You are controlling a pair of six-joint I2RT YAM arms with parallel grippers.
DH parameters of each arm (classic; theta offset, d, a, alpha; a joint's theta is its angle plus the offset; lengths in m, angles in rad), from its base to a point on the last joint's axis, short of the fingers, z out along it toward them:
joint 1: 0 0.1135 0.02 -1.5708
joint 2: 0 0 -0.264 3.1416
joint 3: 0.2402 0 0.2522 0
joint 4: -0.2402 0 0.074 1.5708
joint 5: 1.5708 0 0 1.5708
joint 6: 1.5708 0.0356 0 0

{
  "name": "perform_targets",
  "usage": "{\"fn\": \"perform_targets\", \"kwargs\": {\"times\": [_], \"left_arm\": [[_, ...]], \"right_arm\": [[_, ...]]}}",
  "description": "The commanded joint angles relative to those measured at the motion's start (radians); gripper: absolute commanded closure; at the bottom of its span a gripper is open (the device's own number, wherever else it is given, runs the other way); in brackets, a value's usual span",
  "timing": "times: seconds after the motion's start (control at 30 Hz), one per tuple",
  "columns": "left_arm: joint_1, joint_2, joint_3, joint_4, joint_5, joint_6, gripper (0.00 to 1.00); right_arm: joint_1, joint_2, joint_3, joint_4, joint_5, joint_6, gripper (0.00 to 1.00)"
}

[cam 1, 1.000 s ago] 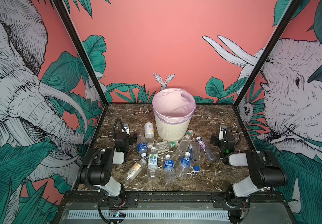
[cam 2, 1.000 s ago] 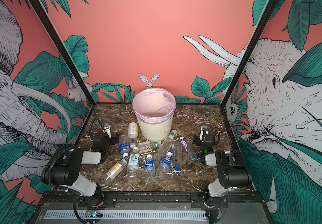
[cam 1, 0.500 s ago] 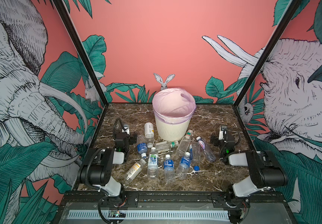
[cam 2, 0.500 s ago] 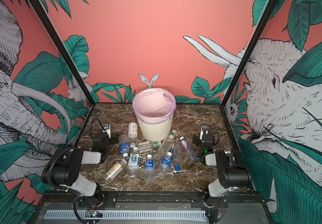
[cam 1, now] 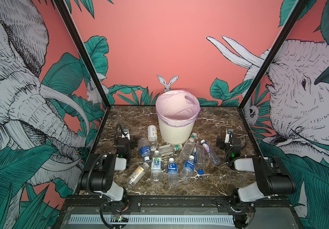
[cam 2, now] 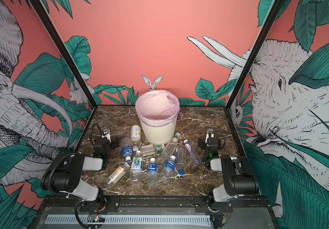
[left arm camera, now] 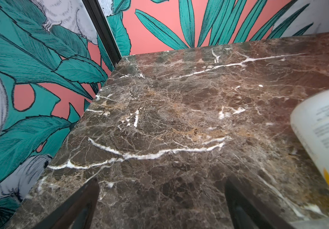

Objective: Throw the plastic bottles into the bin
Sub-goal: 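Raise both arms from the rest pose toward the bottle cluster, then lower the left gripper over the green-labelled bottle while the right gripper approaches the bottles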

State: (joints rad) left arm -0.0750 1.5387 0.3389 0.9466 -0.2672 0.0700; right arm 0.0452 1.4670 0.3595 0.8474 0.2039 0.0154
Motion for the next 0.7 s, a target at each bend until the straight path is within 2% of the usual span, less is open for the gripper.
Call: {"fn": "perform_targets", "kwargs": {"times": [0.0,0.07,0.1,0.17,0.23,0.3,0.4,0.47,0.53,0.6,0.67], "left_arm": [[0.005,-0.031,0.003,0.009,-0.006,-0.007,0.00],[0.002,-0.045,0.025,-0.025,0.006,0.010,0.00],[-0.008,-0.071,0.049,-0.090,-0.038,0.013,0.00],[-0.014,-0.134,0.096,-0.237,-0.032,0.009,0.00],[-0.021,-0.160,0.103,-0.267,-0.048,0.012,0.00],[-0.030,-0.194,0.089,-0.253,-0.066,0.026,0.00],[-0.077,-0.289,0.105,-0.331,-0.133,0.068,0.00],[-0.105,-0.341,0.118,-0.363,-0.165,0.074,0.00],[-0.139,-0.398,0.143,-0.422,-0.205,0.040,0.00],[-0.177,-0.455,0.180,-0.526,-0.224,-0.013,0.00],[-0.208,-0.499,0.242,-0.693,-0.243,-0.102,0.00]], "right_arm": [[0.002,-0.095,0.019,-0.061,0.089,0.027,0.01],[0.003,-0.152,0.048,-0.148,0.121,0.037,0.01],[0.004,-0.184,0.065,-0.208,0.136,0.051,0.01],[0.005,-0.242,0.112,-0.337,0.166,0.080,0.01],[0.007,-0.282,0.170,-0.469,0.202,0.114,0.01],[0.010,-0.295,0.246,-0.628,0.266,0.183,0.01],[0.012,-0.259,0.420,-0.953,0.356,0.346,0.01],[0.013,-0.230,0.519,-1.131,0.356,0.437,0.01],[0.028,-0.237,0.535,-1.167,0.292,0.445,0.01],[0.056,-0.283,0.484,-1.114,0.242,0.421,0.01],[0.091,-0.315,0.452,-1.107,0.243,0.404,0.01]]}}
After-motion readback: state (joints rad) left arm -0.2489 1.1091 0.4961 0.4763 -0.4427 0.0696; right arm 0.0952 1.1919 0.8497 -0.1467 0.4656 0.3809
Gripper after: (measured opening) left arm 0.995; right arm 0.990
